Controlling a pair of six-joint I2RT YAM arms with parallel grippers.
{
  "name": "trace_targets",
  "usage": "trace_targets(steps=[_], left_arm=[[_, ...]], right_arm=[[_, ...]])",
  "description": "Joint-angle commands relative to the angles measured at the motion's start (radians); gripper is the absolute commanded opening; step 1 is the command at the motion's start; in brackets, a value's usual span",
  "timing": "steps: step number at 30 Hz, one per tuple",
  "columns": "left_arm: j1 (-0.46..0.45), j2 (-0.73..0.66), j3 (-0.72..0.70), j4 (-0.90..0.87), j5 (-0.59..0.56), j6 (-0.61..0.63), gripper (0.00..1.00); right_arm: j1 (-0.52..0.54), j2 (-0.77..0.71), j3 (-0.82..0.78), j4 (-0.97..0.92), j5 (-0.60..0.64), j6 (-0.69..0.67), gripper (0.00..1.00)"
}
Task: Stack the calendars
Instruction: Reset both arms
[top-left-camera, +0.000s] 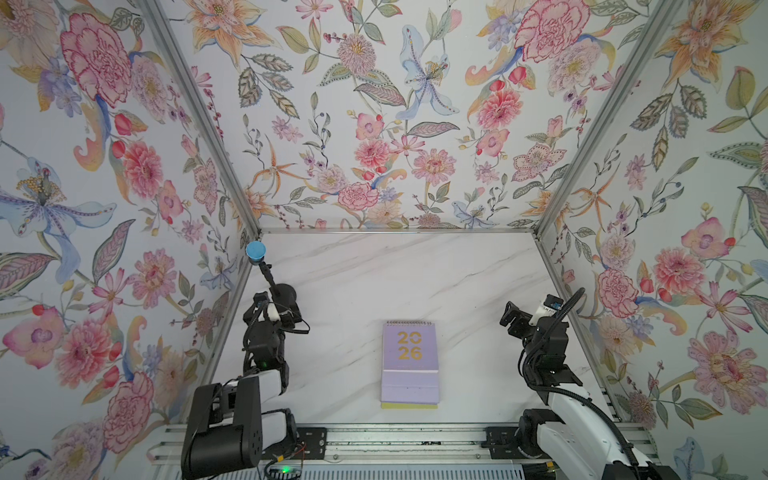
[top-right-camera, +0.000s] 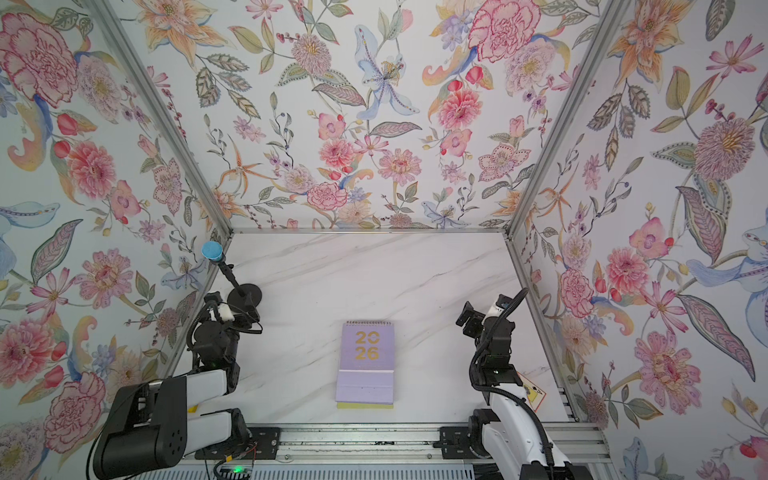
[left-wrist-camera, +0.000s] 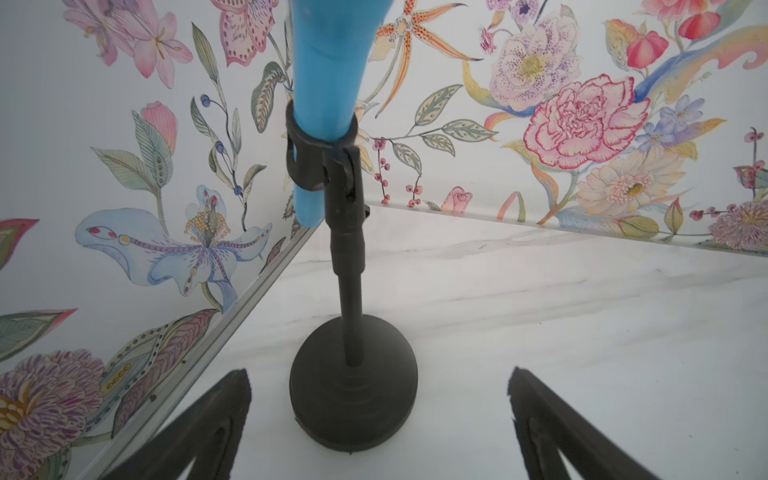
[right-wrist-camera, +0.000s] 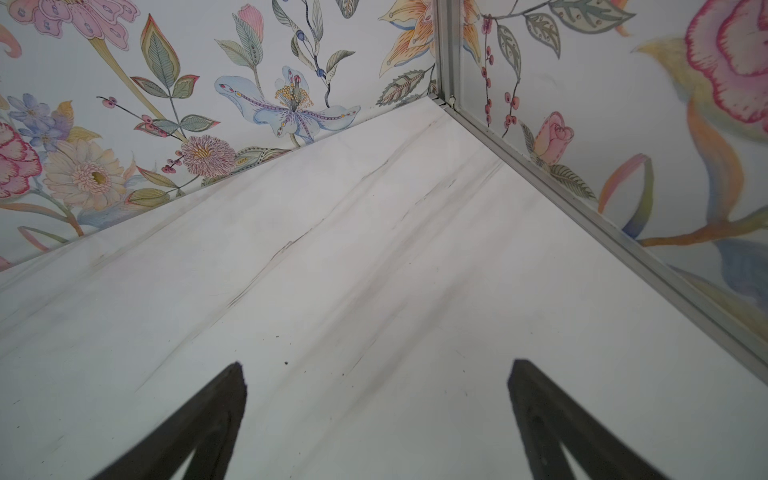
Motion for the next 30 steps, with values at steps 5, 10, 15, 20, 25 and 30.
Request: trace_targets(steps=[5,10,15,20,25,30], left_arm=[[0.004,0.204,-0.098,0.543,0.079,0.06,1.0],[-0.078,0.285,-0.089,0.577,-0.061,0.123,1.0],[-0.108,0.273,-0.053,0.492,-0.173,0.12,1.0],[-0.123,0.262,-0.023,0.423,-0.191,0.134,1.0],[-0.126,0.264,-0.02,0.418,-0.199,0.136,1.0],[-0.126,0.264,-0.02,0.42,-0.201,0.135,1.0]], right_arm=[[0.008,0.036,-0.081,0.193,0.086,-0.117,0.99],[0.017,0.187,-0.133,0.45,0.125,-0.181,0.99],[0.028,0.403,-0.07,0.628,0.067,-0.226,0.99],[0.043,0.506,0.014,0.623,0.063,-0.284,0.99],[0.018,0.737,-0.077,1.04,0.015,-0.294,0.99],[0.018,0.725,0.001,0.879,-0.005,-0.299,0.99]])
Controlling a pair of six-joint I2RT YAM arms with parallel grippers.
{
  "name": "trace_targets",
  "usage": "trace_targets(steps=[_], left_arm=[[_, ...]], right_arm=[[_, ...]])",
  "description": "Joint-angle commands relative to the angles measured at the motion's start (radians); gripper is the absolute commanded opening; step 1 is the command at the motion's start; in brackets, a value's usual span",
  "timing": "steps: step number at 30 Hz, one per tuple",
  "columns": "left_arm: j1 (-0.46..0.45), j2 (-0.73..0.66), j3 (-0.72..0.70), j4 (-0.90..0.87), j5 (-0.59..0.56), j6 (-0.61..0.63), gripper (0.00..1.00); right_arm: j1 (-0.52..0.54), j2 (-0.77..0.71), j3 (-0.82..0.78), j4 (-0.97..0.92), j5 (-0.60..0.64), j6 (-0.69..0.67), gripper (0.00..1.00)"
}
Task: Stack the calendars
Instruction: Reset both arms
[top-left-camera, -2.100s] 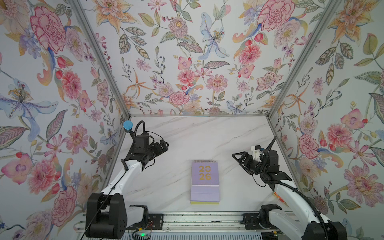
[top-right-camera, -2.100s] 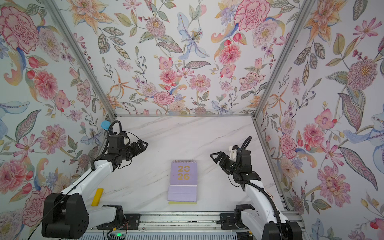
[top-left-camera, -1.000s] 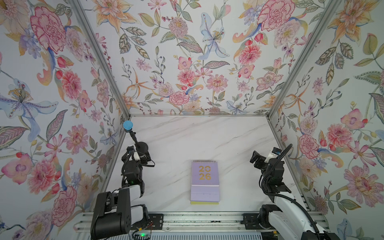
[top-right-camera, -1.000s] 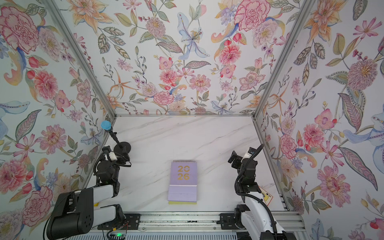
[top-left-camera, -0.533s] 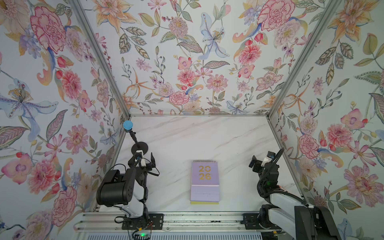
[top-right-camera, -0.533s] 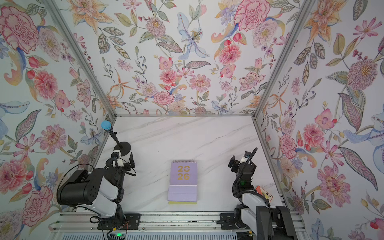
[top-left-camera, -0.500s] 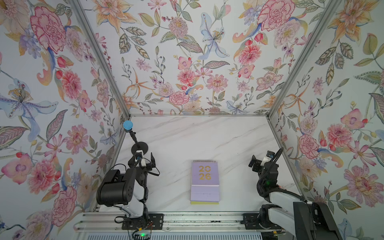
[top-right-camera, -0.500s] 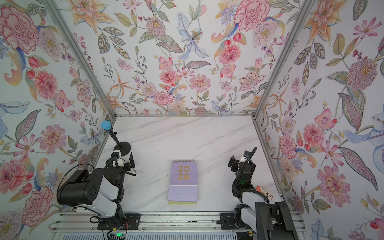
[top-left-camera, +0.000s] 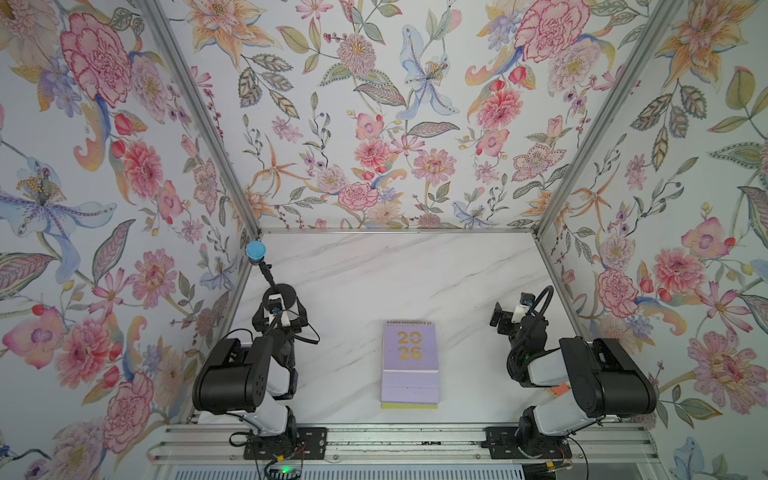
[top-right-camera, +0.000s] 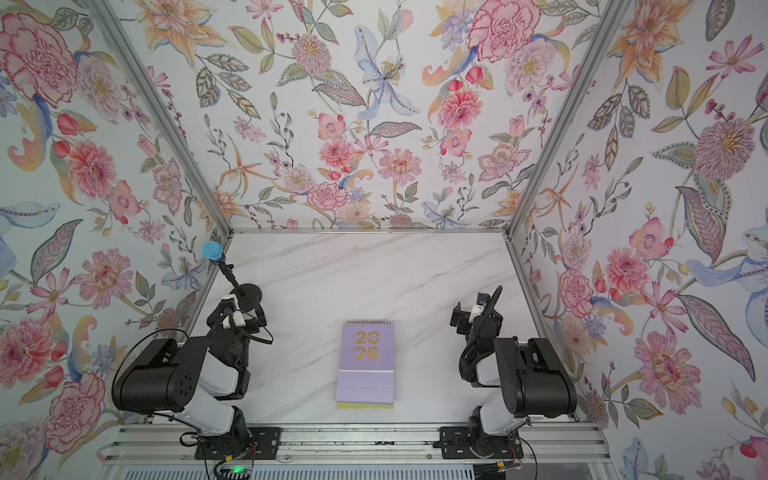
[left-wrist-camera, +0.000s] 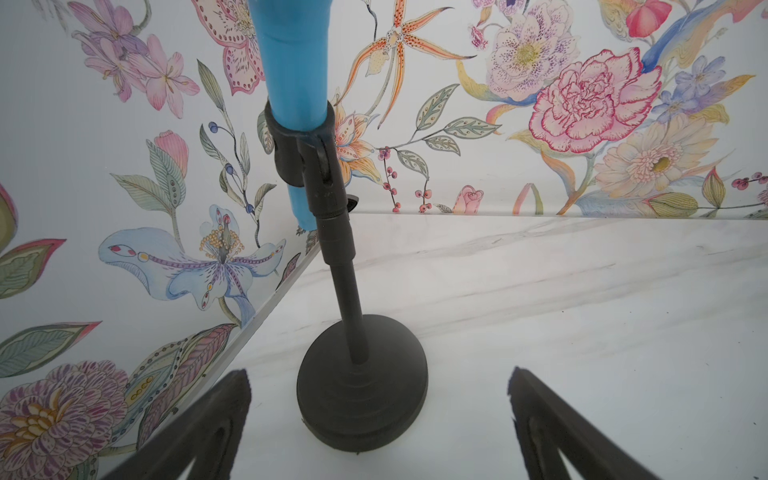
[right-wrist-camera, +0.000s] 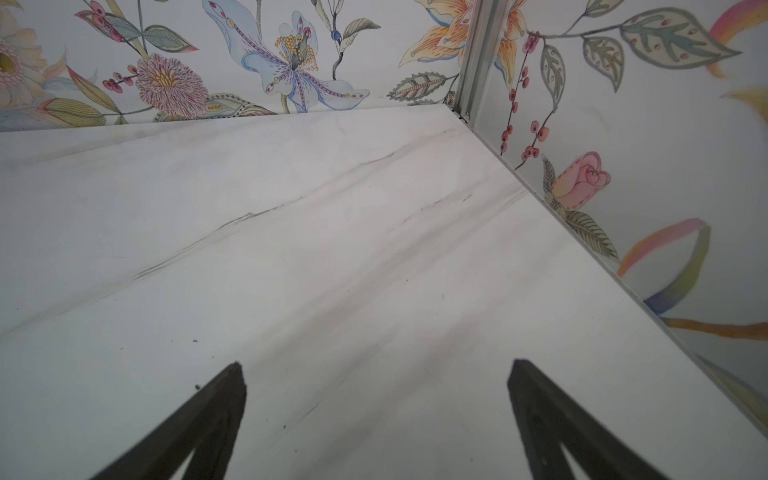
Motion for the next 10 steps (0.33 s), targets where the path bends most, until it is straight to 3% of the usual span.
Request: trace_targets(steps=[1,3,6,10], left_arm=[[-0.007,-0.011,0.014,0.034,-0.022,0.02,1.0],[-0.006,-0.009,0.021,0.022,-0.019,0.021,1.0],[-0.008,-0.015,0.08,-0.111,0.097,0.064,1.0],[-0.022,-0.015,0.101,-0.111,0.05,0.067,1.0]], right_arm=[[-0.002,0.003,0.053,0.039,-0.024,-0.028,0.99],[-0.005,-0.015,0.065,-0.013,-0.029,-0.021,0.99],[-0.005,-0.008,0.061,0.008,-0.027,-0.023,0.99],[-0.005,-0.006,0.062,0.009,-0.027,-0.023,0.99]])
